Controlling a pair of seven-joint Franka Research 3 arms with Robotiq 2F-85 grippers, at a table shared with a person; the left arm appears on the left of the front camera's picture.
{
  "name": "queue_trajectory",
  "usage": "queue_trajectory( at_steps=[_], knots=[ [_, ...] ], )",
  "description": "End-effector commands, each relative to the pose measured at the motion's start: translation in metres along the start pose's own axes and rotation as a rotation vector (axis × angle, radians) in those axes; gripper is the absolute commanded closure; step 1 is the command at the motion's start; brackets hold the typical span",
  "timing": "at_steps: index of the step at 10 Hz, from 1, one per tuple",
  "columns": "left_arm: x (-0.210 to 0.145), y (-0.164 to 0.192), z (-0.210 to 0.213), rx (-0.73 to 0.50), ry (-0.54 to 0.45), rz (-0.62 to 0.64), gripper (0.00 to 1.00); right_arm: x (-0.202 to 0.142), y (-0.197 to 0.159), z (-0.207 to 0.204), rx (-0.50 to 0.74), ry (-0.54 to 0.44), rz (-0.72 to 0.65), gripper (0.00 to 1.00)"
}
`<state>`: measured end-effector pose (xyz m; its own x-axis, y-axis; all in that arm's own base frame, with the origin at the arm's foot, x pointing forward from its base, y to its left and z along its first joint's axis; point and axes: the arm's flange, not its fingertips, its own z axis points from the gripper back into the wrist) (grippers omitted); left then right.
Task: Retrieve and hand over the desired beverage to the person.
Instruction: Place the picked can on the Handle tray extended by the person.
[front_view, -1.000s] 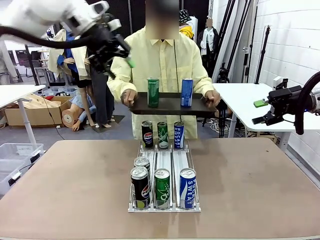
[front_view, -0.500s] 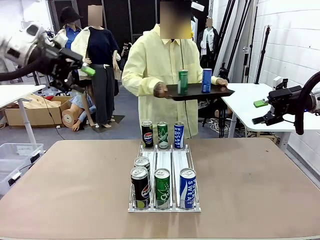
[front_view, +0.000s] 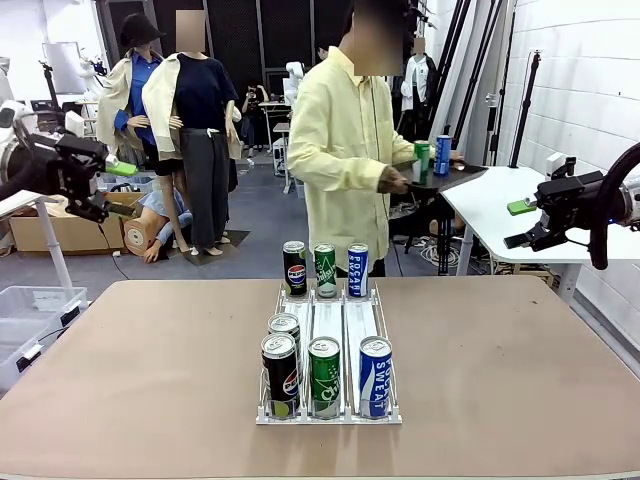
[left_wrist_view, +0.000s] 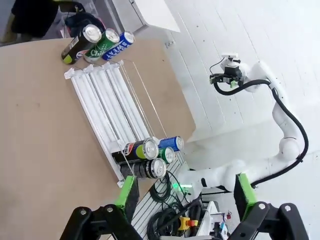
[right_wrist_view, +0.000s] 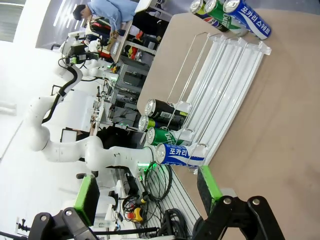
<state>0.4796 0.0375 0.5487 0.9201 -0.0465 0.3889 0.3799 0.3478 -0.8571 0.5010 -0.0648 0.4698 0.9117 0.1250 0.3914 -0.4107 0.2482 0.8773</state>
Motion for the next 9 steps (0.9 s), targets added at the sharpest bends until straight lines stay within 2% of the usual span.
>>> queue_trajectory(
  at_steps=[1, 5, 7, 9],
  knots=[
    [0.009, 0.006, -0.009, 0.016, 0.02, -0.006, 0.0, 0.0, 0.001, -0.001, 0.004, 0.002, 0.0, 0.0],
    [0.005, 0.038, -0.01, 0.001, -0.016, 0.014, 0.0, 0.0, 0.001, -0.001, 0.004, 0.002, 0.0, 0.0],
    [0.003, 0.042, -0.011, -0.008, -0.028, 0.017, 0.0, 0.0, 0.001, -0.001, 0.004, 0.002, 0.0, 0.0],
    [0.004, 0.047, -0.014, -0.025, 0.005, 0.027, 0.0, 0.0, 0.001, -0.001, 0.004, 0.002, 0.0, 0.0]
  ],
)
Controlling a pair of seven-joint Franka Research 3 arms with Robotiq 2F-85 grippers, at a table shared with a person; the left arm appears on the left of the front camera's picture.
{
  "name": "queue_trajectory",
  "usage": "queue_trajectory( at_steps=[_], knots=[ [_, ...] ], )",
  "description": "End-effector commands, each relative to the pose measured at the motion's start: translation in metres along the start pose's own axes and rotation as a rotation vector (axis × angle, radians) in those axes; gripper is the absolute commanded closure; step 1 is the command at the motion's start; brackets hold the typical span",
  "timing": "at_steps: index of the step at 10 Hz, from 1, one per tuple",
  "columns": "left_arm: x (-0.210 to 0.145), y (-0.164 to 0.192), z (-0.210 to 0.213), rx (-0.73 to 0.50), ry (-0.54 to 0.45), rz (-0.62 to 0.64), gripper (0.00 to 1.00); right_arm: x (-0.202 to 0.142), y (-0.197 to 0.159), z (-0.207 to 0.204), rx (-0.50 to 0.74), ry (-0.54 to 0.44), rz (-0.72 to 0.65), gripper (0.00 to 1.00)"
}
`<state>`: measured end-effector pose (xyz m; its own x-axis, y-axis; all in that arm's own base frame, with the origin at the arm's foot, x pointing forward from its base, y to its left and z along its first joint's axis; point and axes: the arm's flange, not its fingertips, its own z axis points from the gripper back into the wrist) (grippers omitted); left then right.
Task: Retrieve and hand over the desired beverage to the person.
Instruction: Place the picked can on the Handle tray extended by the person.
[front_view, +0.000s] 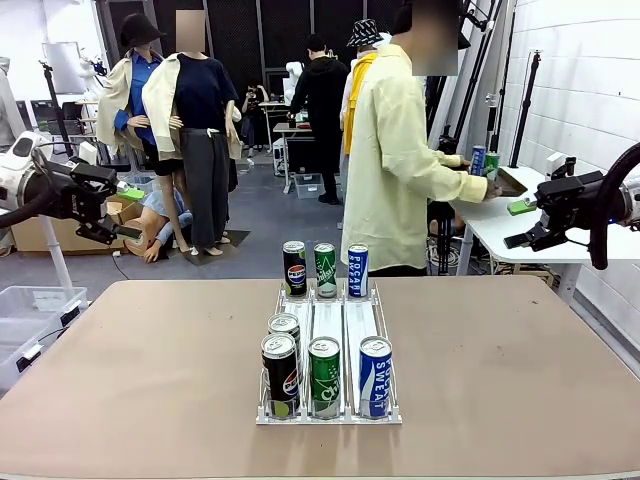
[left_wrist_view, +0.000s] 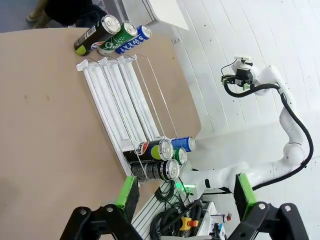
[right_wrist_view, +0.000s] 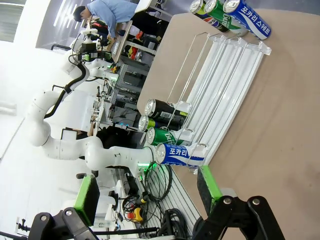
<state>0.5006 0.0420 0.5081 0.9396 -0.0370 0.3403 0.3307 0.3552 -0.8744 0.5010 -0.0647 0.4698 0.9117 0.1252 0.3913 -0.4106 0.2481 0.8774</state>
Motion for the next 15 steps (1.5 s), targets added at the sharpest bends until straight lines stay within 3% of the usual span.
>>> queue_trajectory(
  at_steps=[1, 15],
  knots=[
    [0.0, -0.0015, 0.0021, 0.002, -0.005, -0.003, 0.0, 0.0001, 0.0015, -0.0009, 0.004, 0.002, 0.0, 0.0],
    [0.0, -0.0015, 0.0021, 0.002, -0.005, -0.003, 0.0, 0.0001, 0.0015, -0.0009, 0.004, 0.002, 0.0, 0.0]
  ],
)
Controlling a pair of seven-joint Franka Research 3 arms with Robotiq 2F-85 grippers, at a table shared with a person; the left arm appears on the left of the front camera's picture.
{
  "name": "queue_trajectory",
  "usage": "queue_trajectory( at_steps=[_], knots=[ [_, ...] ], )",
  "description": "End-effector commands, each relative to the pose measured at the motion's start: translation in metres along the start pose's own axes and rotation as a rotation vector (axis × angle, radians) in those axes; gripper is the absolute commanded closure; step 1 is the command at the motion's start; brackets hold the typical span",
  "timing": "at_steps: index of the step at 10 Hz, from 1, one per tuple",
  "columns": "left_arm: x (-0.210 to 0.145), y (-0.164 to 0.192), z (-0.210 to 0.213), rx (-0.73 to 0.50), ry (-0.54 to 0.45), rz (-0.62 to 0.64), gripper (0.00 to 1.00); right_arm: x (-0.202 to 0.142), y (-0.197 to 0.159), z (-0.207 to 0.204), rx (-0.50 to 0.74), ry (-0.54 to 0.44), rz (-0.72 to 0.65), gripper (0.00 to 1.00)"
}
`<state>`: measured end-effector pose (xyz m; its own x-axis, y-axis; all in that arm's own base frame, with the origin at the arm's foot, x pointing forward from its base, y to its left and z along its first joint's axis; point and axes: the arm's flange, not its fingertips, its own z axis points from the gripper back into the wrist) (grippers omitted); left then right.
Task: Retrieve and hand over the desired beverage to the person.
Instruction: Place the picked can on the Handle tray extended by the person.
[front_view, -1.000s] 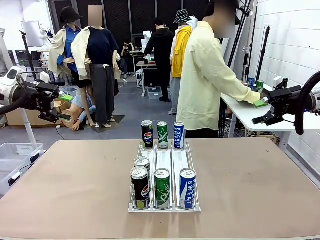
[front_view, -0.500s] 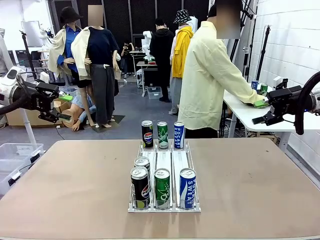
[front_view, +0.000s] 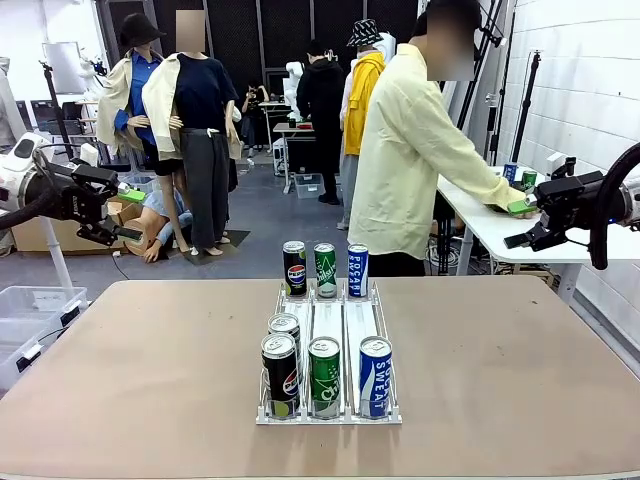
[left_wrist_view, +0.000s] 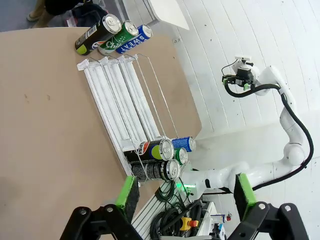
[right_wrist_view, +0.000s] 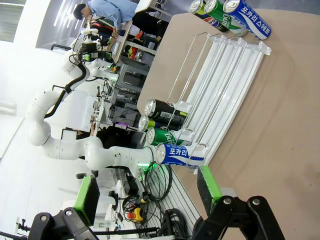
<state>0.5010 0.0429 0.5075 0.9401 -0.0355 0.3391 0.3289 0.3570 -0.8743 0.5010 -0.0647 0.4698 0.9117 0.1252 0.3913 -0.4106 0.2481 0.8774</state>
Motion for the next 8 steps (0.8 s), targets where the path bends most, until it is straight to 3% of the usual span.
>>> queue_trajectory(
  at_steps=[1, 8],
  knots=[
    [-0.0002, -0.0025, 0.0015, 0.001, -0.004, -0.005, 0.0, 0.0001, 0.0015, -0.0009, 0.004, 0.002, 0.0, 0.0],
    [-0.0002, -0.0025, 0.0015, 0.001, -0.004, -0.005, 0.0, 0.0001, 0.0015, -0.0009, 0.004, 0.002, 0.0, 0.0]
  ],
)
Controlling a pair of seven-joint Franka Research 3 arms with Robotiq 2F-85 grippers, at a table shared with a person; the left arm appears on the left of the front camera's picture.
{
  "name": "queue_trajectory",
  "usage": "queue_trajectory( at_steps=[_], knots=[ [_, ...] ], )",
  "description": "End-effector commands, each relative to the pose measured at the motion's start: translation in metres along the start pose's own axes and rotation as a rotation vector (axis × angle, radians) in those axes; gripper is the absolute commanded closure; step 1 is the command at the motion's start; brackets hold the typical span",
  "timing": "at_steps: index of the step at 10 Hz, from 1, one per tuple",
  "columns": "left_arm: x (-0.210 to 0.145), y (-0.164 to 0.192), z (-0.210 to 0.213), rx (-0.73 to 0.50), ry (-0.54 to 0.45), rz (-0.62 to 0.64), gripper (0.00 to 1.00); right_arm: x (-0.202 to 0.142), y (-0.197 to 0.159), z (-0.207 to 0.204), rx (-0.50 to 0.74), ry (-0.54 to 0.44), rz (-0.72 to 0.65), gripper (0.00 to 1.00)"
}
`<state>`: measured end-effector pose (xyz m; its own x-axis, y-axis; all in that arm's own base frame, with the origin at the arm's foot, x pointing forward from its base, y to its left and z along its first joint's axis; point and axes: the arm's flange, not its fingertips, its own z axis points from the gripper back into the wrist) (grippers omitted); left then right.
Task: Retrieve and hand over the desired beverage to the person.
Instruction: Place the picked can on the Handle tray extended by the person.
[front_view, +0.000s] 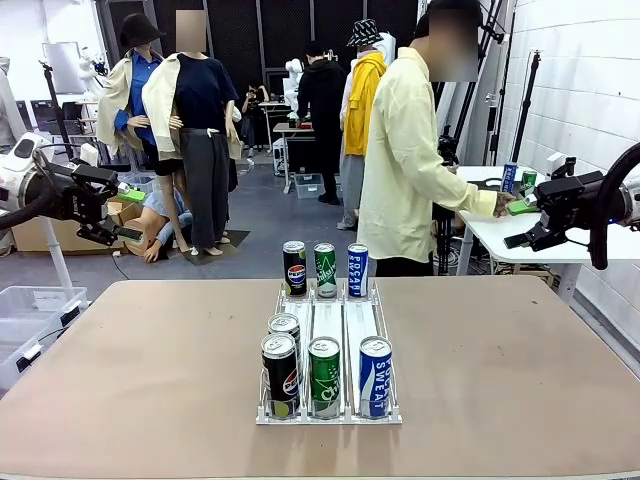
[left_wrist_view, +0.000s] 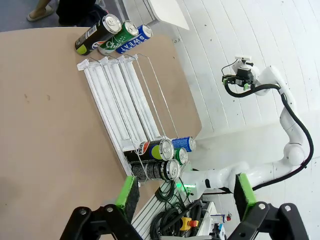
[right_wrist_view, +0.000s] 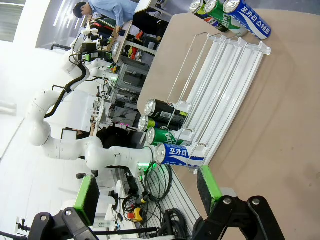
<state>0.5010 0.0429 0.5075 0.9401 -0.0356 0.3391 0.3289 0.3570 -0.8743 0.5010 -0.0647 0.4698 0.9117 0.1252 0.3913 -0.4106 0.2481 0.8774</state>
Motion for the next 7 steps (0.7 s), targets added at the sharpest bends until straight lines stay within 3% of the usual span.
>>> queue_trajectory(
  at_steps=[1, 7],
  knots=[
    [-0.0002, -0.0025, 0.0015, 0.001, -0.004, -0.005, 0.0, 0.0001, 0.0015, -0.0009, 0.004, 0.002, 0.0, 0.0],
    [-0.0002, -0.0025, 0.0015, 0.001, -0.004, -0.005, 0.0, 0.0001, 0.0015, -0.0009, 0.004, 0.002, 0.0, 0.0]
  ],
)
